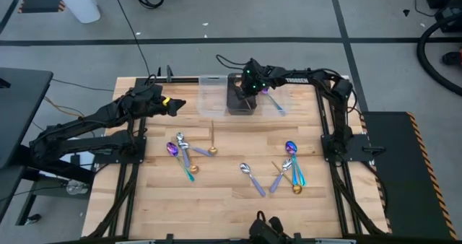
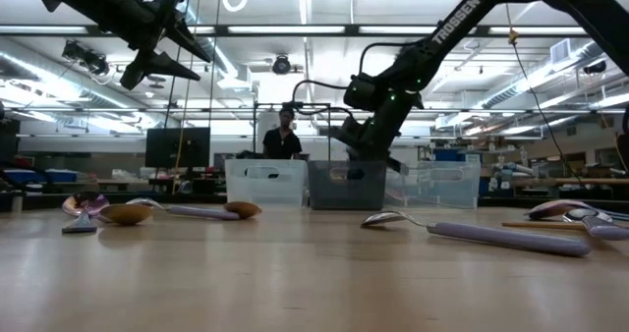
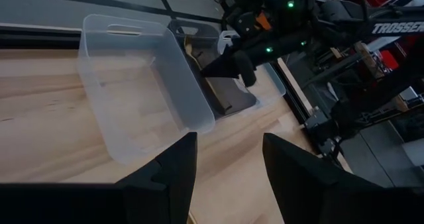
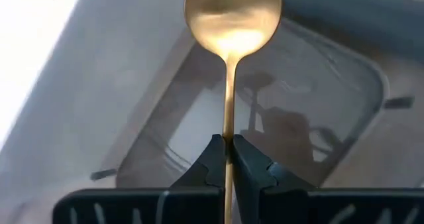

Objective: Sort silverware by color (type)
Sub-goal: Put the gold spoon into the black bin, then put the blue spoon into the right transparent bin

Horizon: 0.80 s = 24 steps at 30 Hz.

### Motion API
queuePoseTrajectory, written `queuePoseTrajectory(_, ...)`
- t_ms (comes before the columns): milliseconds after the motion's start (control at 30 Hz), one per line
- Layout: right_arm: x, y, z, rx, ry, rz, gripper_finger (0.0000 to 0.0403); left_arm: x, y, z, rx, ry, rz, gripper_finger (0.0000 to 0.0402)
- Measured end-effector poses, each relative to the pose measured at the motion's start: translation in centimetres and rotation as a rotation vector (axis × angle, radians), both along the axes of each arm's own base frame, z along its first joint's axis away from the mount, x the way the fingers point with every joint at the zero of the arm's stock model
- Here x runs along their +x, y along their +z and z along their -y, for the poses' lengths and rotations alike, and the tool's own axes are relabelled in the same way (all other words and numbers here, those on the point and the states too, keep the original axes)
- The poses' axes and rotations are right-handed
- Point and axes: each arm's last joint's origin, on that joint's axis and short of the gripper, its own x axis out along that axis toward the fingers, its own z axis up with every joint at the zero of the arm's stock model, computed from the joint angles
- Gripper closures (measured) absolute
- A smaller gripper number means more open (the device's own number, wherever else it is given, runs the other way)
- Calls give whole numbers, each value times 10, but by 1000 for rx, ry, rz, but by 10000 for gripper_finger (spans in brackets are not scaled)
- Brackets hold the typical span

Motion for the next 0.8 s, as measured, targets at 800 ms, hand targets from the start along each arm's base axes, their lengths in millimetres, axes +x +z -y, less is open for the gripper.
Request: queuePoseTrajectory(800,1,-7,1,46,-31,9,293,0,0,0,2,-1,-1,221)
